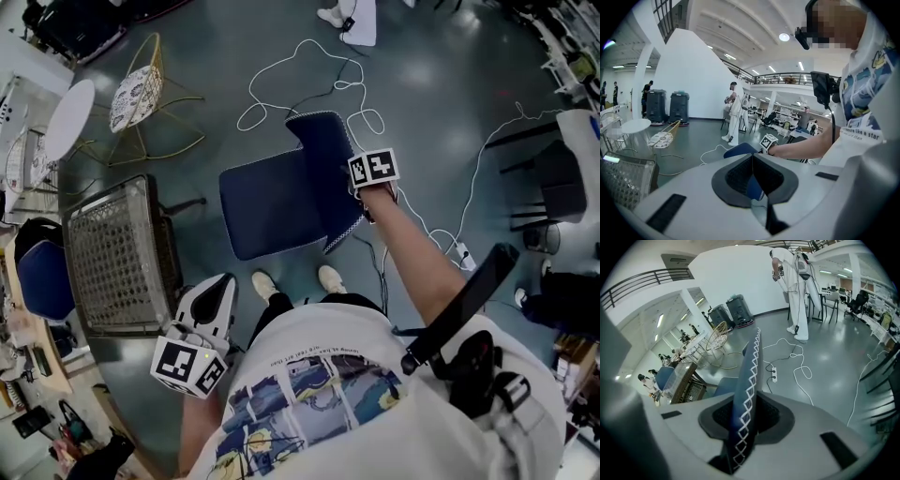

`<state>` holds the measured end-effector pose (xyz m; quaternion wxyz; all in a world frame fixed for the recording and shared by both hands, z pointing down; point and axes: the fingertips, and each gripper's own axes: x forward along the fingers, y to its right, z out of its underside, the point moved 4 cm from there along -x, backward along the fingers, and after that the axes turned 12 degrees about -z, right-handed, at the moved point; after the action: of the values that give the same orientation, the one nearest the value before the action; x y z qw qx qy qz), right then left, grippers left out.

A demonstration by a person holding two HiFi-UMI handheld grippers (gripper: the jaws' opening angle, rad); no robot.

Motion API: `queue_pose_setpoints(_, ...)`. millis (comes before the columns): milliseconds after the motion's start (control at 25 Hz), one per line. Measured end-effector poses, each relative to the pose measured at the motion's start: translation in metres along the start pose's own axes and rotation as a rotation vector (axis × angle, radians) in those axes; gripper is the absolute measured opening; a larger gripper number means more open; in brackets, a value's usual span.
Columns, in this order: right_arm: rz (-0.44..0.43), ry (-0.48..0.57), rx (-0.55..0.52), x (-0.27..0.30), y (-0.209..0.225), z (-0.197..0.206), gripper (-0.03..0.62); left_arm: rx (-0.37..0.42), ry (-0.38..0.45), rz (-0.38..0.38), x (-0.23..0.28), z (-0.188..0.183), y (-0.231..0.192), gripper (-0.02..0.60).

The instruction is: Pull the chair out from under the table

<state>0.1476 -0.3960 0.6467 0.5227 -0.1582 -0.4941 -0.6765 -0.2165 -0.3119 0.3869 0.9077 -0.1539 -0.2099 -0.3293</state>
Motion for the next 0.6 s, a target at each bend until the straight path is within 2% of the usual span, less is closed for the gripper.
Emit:
queue_pose_setpoints(400, 0.035, 0.016, 0.032, -0.067, 0.087, 0.011, 0.08, 0.016, 0.009, 0.016, 0.036, -0.013, 0.071, 0.012)
queue_pose_setpoints(600, 0.046, 0.023, 0.048, -0.091, 0.119, 0.01, 0.08, 0.02, 0.001, 0.014, 0.046, -0.021, 0.094, 0.012)
